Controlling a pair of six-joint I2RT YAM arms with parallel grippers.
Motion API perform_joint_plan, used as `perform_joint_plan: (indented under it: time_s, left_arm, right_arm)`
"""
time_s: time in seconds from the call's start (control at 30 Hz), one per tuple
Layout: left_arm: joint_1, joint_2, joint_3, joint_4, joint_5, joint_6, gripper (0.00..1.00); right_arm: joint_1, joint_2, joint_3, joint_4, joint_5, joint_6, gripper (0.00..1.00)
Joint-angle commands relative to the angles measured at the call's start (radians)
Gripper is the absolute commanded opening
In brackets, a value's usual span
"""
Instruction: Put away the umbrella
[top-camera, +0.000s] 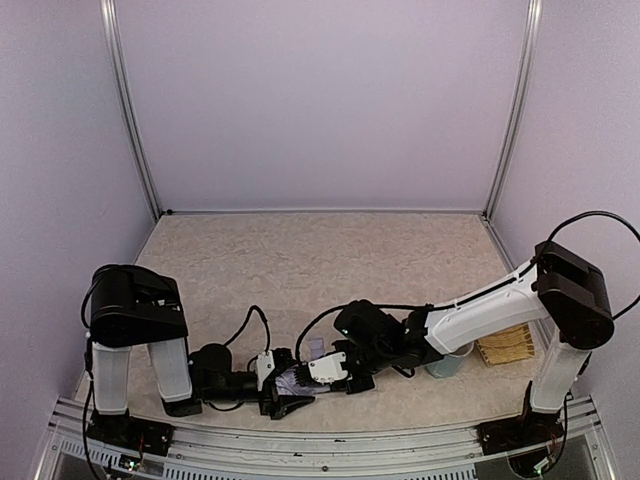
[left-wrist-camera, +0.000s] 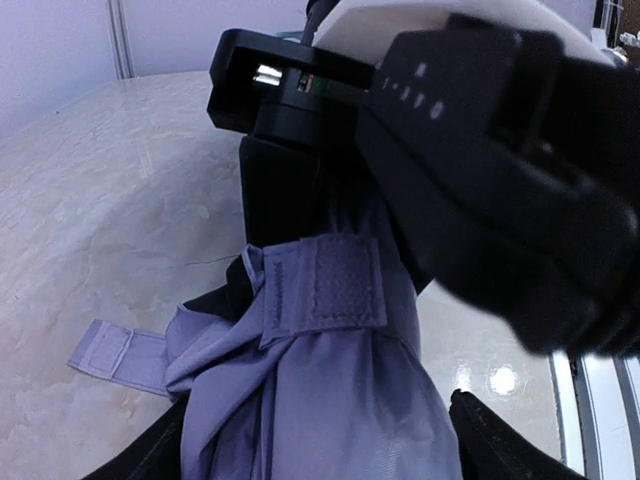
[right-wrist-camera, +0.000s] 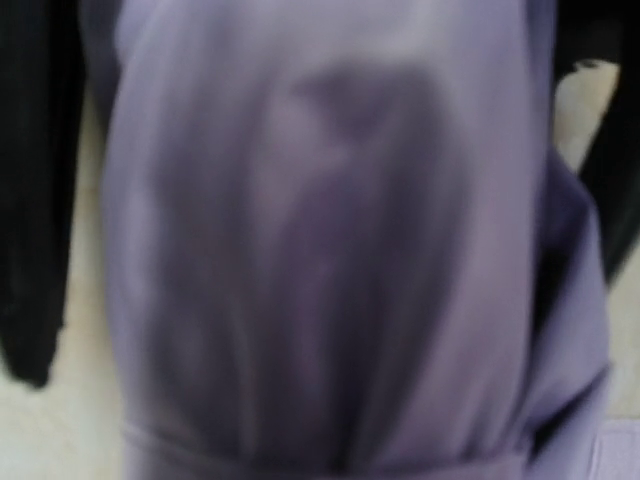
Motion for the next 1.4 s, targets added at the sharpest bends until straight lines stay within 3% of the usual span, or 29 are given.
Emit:
perform_joint_plan:
  time_s: [0.0, 0.07, 0.3, 0.37, 0.53, 0.7, 0.73, 0.77, 1.03, 1.13, 1.23, 1.37]
  left_arm:
    - [-0.013, 0.037, 0.005, 0.274, 0.042, -0.017, 0.68]
    - [-0.008, 0.042, -0.013, 0.275, 0.036, -0.020, 0.50]
    - [0.009, 0.036, -0.048, 0.252, 0.096, -0.013, 0.11]
    - [0.009, 0.038, -0.055, 0.224, 0.093, 0.015, 0.00]
    - [0.020, 0.047, -0.085, 0.150, 0.087, 0.108, 0.00]
    - [0.019, 0.062, -0.099, 0.051, 0.103, 0.166, 0.00]
    - [0.019, 0.065, -0.105, 0.051, 0.106, 0.171, 0.00]
    - [0.020, 0.075, -0.109, 0.045, 0.112, 0.175, 0.00]
    - [-0.059, 0.107, -0.107, 0.019, 0.074, 0.199, 0.00]
    - [-0.087, 0.120, -0.100, 0.011, 0.058, 0.206, 0.00]
    - [-0.095, 0.131, -0.100, 0.022, 0.047, 0.204, 0.00]
    - [-0.099, 0.102, -0.109, -0.003, 0.034, 0.214, 0.00]
  right_arm:
    - [0.011, 0.052, -0.015, -0.164, -0.007, -0.006, 0.00]
    - [0.010, 0.052, -0.013, -0.163, -0.009, -0.004, 0.00]
    - [0.009, 0.042, -0.014, -0.158, 0.040, 0.020, 0.02]
    - [0.007, 0.029, -0.021, -0.152, 0.053, 0.026, 0.11]
    - [0.003, -0.014, -0.049, -0.155, 0.091, 0.042, 0.41]
    - [0.004, -0.066, -0.072, -0.217, 0.174, 0.095, 0.63]
    - [0.006, -0.080, -0.076, -0.233, 0.188, 0.106, 0.95]
    - [0.009, -0.098, -0.079, -0.248, 0.201, 0.116, 0.99]
    - [0.007, -0.324, 0.009, -0.367, 0.201, 0.182, 1.00]
    - [-0.060, -0.363, 0.082, -0.357, 0.072, 0.253, 1.00]
    - [-0.175, -0.301, 0.174, -0.369, -0.112, 0.362, 1.00]
    - [-0.272, -0.131, 0.340, -0.461, -0.173, 0.514, 0.69]
